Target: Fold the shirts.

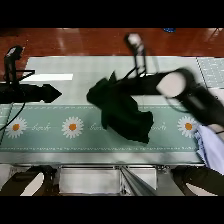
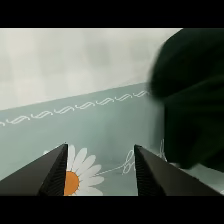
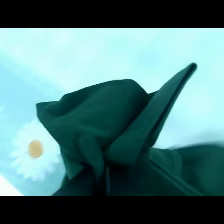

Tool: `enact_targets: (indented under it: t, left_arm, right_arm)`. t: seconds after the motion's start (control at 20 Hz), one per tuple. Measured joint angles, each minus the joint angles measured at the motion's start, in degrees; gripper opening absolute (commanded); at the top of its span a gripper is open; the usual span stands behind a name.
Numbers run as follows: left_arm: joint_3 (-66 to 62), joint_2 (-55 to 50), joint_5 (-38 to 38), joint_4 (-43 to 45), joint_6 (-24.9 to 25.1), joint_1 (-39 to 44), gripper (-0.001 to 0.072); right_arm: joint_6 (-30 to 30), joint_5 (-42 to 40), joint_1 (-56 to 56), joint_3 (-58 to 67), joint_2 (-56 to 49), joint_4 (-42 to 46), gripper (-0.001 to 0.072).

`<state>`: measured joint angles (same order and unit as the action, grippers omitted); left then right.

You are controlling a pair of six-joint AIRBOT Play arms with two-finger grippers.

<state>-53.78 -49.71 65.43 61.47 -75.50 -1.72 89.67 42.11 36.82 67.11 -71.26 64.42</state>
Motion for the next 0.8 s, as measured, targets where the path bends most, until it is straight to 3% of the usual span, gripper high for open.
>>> enact_targets:
  t: [0.2, 0.35, 0.6, 0.8]
  left_arm:
    - [1.9, 0.0, 0.0, 0.0, -0.6, 0.0, 0.0508]
    - [4.7, 0.0, 2.8, -0.1, -2.0, 0.0, 0.0508]
    - [16.8, -0.3, 1.6, -6.8, -2.9, 0.0, 0.0508]
    - [22.7, -3.3, -2.6, -14.8, 1.3, -0.5, 0.0508]
  right_arm:
    - [-0.7, -5.5, 1.6, -3.7, -4.2, -7.0, 0.0415]
    - [-2.5, -3.6, -5.2, -3.5, 0.6, -3.5, 0.0412]
    - [9.1, 3.8, -23.8, -15.6, 17.1, 11.9, 0.0411]
    - [13.1, 10.1, -35.8, -30.2, 30.1, 14.0, 0.0411]
